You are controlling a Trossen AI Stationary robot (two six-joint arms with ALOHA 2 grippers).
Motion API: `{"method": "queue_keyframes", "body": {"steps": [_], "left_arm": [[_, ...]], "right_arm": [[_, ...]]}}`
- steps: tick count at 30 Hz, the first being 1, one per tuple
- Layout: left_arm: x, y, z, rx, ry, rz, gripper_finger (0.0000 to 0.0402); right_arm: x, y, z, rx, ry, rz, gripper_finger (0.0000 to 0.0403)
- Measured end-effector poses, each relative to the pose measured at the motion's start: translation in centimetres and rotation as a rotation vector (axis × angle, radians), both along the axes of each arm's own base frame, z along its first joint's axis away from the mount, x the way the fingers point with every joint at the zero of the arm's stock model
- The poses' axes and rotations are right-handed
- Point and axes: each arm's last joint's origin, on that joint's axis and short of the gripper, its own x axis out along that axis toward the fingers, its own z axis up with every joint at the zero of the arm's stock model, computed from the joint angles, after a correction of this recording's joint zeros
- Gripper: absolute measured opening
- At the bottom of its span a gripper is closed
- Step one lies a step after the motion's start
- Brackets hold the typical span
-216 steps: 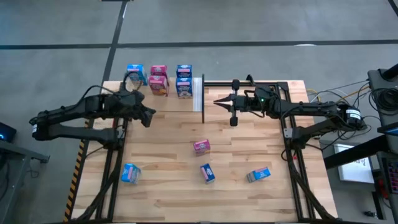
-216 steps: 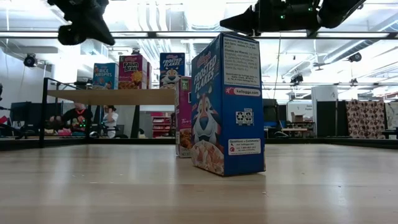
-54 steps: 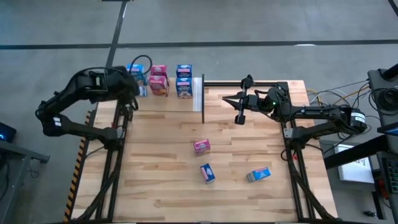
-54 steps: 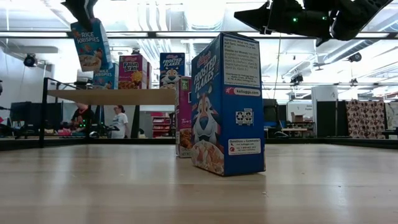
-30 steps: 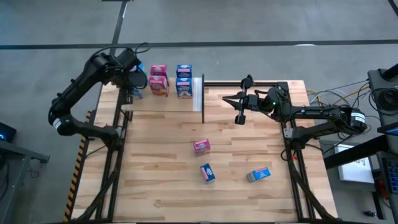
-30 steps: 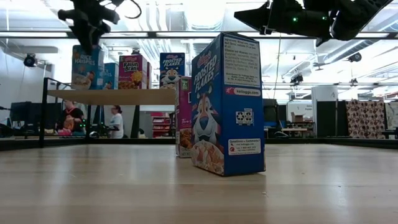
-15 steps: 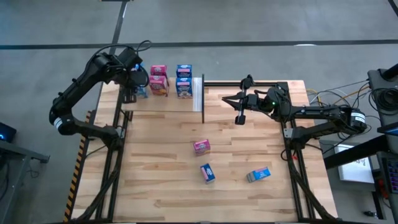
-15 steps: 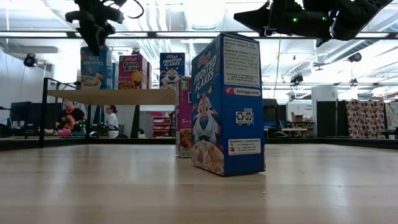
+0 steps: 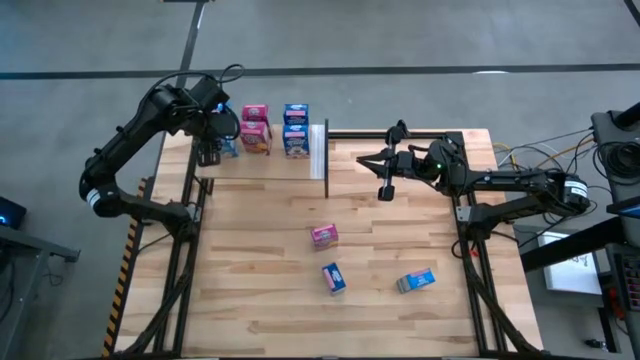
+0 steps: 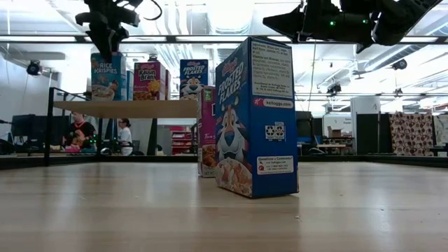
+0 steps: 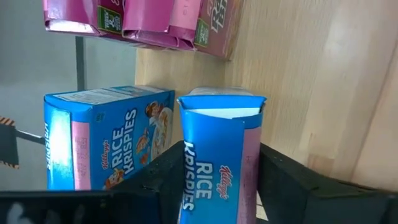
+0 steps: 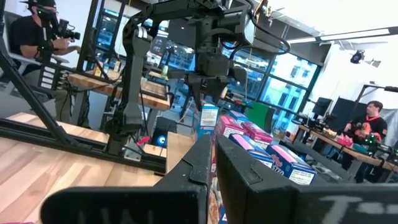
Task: Stack cereal on shelf
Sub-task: Put the left light blue cereal box on the shelf
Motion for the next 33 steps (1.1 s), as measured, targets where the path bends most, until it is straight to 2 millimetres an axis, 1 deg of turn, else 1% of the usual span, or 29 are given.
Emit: {"method": "queue_keyframes", "body": {"steps": [7,16,21,24,26,30,33], "left_arm": [[-0.1,0.2,0.0,0.050,0.046,0.024,0.0190],[-0.2,0.2,0.2,0.077,0.067,0.016,0.0194],[-0.6,-0.2,1.5,0.124,0.046,0.021,0.0194],[-0.8,-0.5,2.6,0.151,-0.003,0.047,0.0194],[-0.9,-0.9,3.4,0.142,-0.075,0.073,0.0194],[-0.8,-1.8,4.5,-0.010,-0.300,0.102,0.0189],[-0.6,-2.6,4.6,-0.122,-0.409,0.151,0.0169]], "right_arm": [[0.0,0.0,0.0,0.000,0.001,0.000,0.0013],[0.0,0.0,0.0,0.000,0.001,0.000,0.0013],[0.0,0.0,0.0,-0.001,0.000,0.000,0.0013],[0.0,0.0,0.0,-0.004,0.000,-0.001,0.0013],[0.0,0.0,0.0,-0.006,0.000,-0.001,0.0013],[0.0,0.0,0.0,-0.009,-0.001,-0.002,0.0013],[0.0,0.0,0.0,-0.013,-0.002,-0.003,0.0013]]}}
